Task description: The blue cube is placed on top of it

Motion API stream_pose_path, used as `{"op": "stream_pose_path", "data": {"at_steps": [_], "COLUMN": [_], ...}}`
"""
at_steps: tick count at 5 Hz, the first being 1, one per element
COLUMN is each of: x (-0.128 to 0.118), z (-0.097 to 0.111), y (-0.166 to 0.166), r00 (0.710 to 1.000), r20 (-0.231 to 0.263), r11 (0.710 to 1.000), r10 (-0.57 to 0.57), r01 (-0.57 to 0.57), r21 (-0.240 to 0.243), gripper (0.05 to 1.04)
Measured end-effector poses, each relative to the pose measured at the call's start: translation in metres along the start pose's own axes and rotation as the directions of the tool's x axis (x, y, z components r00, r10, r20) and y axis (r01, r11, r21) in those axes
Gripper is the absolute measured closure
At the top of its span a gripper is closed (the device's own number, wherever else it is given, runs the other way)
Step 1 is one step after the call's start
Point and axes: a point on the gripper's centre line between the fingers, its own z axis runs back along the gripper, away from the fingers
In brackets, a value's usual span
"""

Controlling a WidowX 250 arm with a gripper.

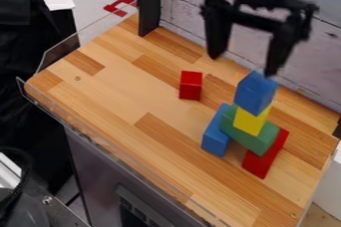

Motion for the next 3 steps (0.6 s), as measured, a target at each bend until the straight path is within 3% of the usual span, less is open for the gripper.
{"op": "stream_pose_path", "data": {"at_steps": [1, 2, 3], "x": [0.003, 0.001, 0.013], "z": [0.004, -0.016, -0.025], "y": [0.025, 0.062, 0.081], "r00": [0.998, 0.99, 0.986], "r20": [0.007, 0.023, 0.079], "r11": [0.998, 0.987, 0.985], "r10": [0.056, 0.14, 0.144], "r01": [-0.056, -0.141, -0.15], "r21": [0.02, 0.074, 0.082], "gripper": [0.085, 0.085, 0.085]}}
